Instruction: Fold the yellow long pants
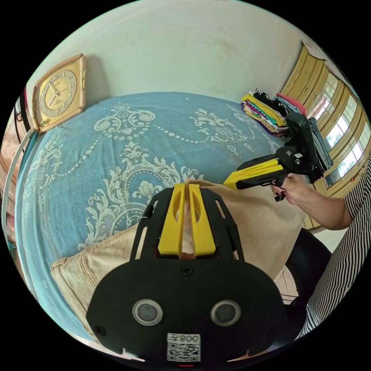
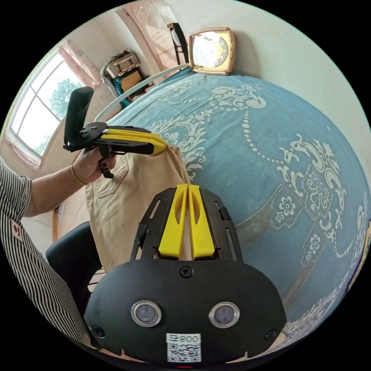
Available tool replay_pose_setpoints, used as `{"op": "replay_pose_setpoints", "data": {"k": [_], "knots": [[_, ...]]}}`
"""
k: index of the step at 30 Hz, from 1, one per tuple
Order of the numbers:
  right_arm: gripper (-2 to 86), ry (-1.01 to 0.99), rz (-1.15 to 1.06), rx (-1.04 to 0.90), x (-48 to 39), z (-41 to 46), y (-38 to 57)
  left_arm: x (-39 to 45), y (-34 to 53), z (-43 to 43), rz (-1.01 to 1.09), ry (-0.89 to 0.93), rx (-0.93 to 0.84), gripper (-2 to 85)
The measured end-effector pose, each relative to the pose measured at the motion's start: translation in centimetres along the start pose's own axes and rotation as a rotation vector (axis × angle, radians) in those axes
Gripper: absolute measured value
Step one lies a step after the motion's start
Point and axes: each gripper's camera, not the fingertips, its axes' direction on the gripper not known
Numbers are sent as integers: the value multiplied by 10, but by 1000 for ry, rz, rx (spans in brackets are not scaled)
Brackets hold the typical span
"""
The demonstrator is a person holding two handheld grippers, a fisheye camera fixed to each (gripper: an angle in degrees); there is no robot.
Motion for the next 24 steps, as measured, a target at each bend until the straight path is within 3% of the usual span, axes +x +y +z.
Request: {"op": "replay_pose_setpoints", "data": {"k": [3, 5, 7, 10, 14, 19, 22, 24], "knots": [[2, 41, 63, 16, 3, 0, 1, 5, -4, -8, -21, -47, 44, 5], [1, -1, 80, 10, 5, -1, 3, 13, -7, -11, -5, 19, 55, 4], [1, -20, 87, 35, 4, -6, 7, 26, -9, -6, 43, 47, 20, 3], [1, -37, 118, 84, 0, -21, 18, 42, -7, 23, 102, -53, -168, 3], [1, -7, 145, 139, -8, -53, 43, 40, -4, 20, 47, -13, -136, 2], [1, 43, 201, 96, -19, -68, 78, 61, -8, 5, 87, 50, -60, 2], [1, 64, 242, 21, -23, -55, 91, 76, -7, 26, 134, -26, -179, 2], [2, 59, 250, 44, -26, -60, 93, 71, -2, 25, 97, 12, -162, 2]]}}
